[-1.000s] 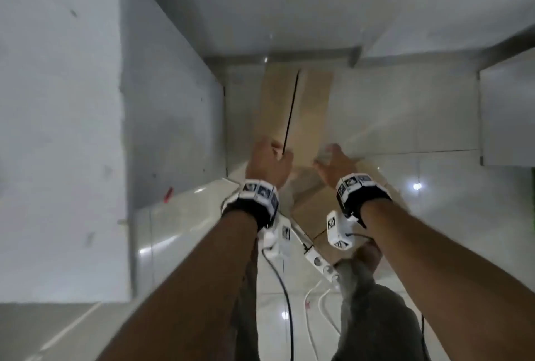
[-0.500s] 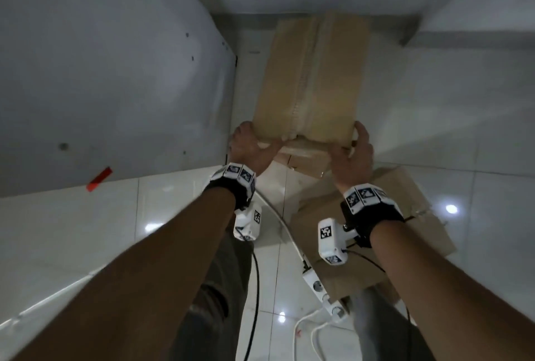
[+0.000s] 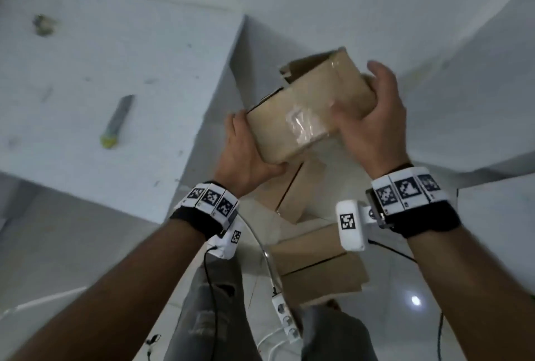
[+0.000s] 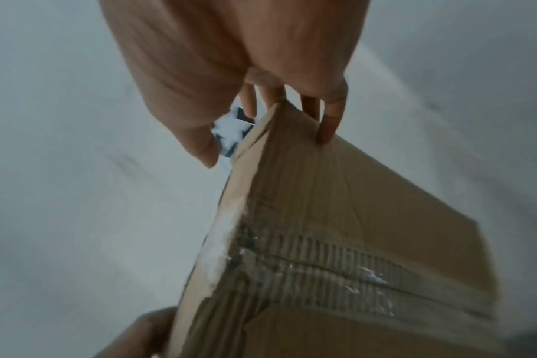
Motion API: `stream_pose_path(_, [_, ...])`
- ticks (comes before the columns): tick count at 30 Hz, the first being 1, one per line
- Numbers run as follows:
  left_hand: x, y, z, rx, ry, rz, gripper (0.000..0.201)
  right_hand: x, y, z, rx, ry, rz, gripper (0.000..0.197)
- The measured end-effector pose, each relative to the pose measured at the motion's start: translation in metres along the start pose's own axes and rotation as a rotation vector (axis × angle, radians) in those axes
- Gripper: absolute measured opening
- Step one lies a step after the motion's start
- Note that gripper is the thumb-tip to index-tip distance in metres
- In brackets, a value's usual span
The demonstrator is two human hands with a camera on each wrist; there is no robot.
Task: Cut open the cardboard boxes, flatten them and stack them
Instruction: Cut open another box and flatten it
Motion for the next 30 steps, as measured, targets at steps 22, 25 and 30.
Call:
stream_pose_path(22, [0.079,-0.403,0.375,-0.926,-0.884,-0.019,0.076,-0.039,0.492,0.147,-0.459,0.294,0.842,0.095])
stream_pose_path(25, [0.081,-0.385,0.408,-0.792,-0.975,0.055,0.090,-0.049,0.520,0.138,-0.562,0.352,0.816,0.098])
stream_pose_path(30, [0.096,-0.411,0.444,-0.521,-0.978,-0.098,0.135,-0.033,0.517,0.128,-0.596,0.311,0.782,0.046])
Point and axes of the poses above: each hand's wrist, its own x-axis towards the middle knuckle, its own y-axis out of the palm, z = x × y, the point moved 7 cm from there along x, towards the middle knuckle, and after that the axes turned 12 degrees about -y, right-handed, at the moved point
